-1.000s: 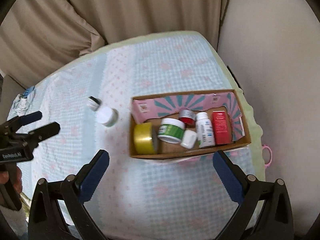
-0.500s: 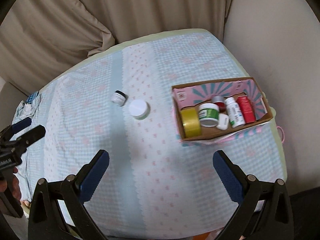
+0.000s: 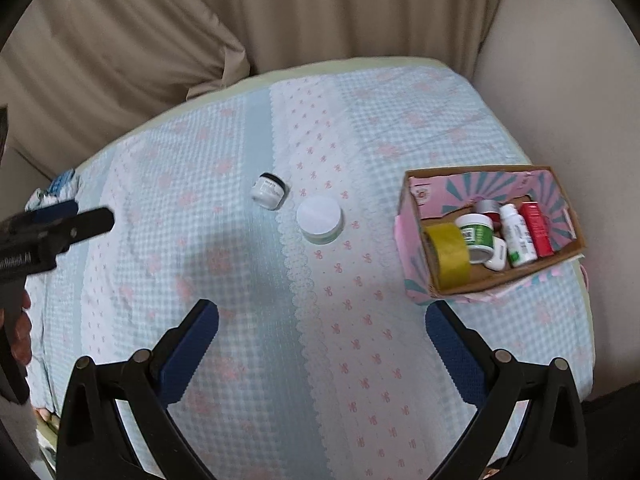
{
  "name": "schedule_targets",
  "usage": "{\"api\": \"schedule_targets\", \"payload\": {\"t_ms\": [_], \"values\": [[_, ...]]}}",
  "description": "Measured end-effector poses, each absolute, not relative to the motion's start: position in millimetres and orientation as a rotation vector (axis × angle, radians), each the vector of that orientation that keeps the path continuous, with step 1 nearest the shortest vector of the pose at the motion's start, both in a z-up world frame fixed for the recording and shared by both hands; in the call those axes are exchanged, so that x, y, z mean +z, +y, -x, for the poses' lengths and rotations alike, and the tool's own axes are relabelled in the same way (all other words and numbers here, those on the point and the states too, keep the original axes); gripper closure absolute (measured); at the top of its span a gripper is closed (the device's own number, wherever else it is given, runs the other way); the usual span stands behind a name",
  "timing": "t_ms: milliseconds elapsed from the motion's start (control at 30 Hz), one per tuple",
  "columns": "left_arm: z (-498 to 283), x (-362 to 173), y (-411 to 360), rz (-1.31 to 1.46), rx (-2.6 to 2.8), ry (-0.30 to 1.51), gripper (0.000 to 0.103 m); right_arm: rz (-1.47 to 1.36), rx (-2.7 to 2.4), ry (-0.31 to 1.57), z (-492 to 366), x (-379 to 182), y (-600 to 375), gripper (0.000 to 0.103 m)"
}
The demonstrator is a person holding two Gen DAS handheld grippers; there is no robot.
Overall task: Organize rigid objects
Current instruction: 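Lift both grippers out of the box toward the black-lidded jar and white jar, then grasp the black-lidded Metal DX jar with left gripper while right gripper grasps the white round jar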
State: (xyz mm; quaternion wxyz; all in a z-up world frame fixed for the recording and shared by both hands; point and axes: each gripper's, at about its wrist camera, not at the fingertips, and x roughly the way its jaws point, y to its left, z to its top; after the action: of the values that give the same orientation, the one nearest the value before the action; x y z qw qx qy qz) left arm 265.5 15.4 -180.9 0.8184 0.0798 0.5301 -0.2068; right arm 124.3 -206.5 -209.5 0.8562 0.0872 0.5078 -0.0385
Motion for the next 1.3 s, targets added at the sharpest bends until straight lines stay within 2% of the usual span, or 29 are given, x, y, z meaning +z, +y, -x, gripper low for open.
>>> {"api": "schedule_targets", "payload": {"t_ms": [233, 567, 833, 867, 900, 1000, 1067, 1100, 1133, 1167, 1200, 1300], "values": [[-325.9, -238.6, -15.1, -0.186, -0.463, 1.234, 0.000, -0.150, -0.053, 1.127, -176.6, -254.6, -199.6, 0.000], [-403.3, -347.4, -63.1, -0.261, -0.487, 1.360, 0.000, -0.223, -0.044, 1.222, -253.7, -340.1, -210.4, 0.000], [-445.7, -411.4, -91.0, -0.282, -0.490, 1.426, 0.005, -0.244, -0.055, 1.266, -302.8, -395.3, -220.2, 0.000], [-447.9, -418.1, -94.9, -0.298, -0.490, 1.430, 0.008, -0.259, -0.056, 1.268, -308.6, -400.8, -222.2, 0.000], [-449.3, -423.2, -97.9, -0.308, -0.494, 1.437, 0.016, -0.266, -0.055, 1.269, -311.5, -403.3, -223.0, 0.000], [-452.2, -434.2, -103.8, -0.319, -0.499, 1.453, 0.023, -0.264, -0.050, 1.278, -323.0, -413.5, -223.0, 0.004], [-451.9, -435.4, -105.5, -0.322, -0.505, 1.443, 0.025, -0.254, -0.041, 1.295, -328.5, -418.8, -220.2, 0.014], [-451.7, -435.5, -105.9, -0.328, -0.506, 1.439, 0.032, -0.251, -0.038, 1.305, -331.4, -421.6, -218.8, 0.018], [-451.7, -435.1, -105.6, -0.331, -0.511, 1.433, 0.036, -0.251, -0.030, 1.313, -333.9, -424.2, -217.1, 0.025], [-452.0, -434.2, -105.3, -0.322, -0.523, 1.427, 0.045, -0.253, -0.022, 1.323, -335.6, -426.7, -215.4, 0.032], [-452.8, -432.5, -105.1, -0.305, -0.538, 1.423, 0.050, -0.247, -0.025, 1.331, -336.7, -428.1, -214.2, 0.032], [-455.7, -429.3, -107.3, -0.314, -0.544, 1.414, 0.050, -0.246, -0.025, 1.327, -335.8, -427.0, -212.8, 0.033]]}}
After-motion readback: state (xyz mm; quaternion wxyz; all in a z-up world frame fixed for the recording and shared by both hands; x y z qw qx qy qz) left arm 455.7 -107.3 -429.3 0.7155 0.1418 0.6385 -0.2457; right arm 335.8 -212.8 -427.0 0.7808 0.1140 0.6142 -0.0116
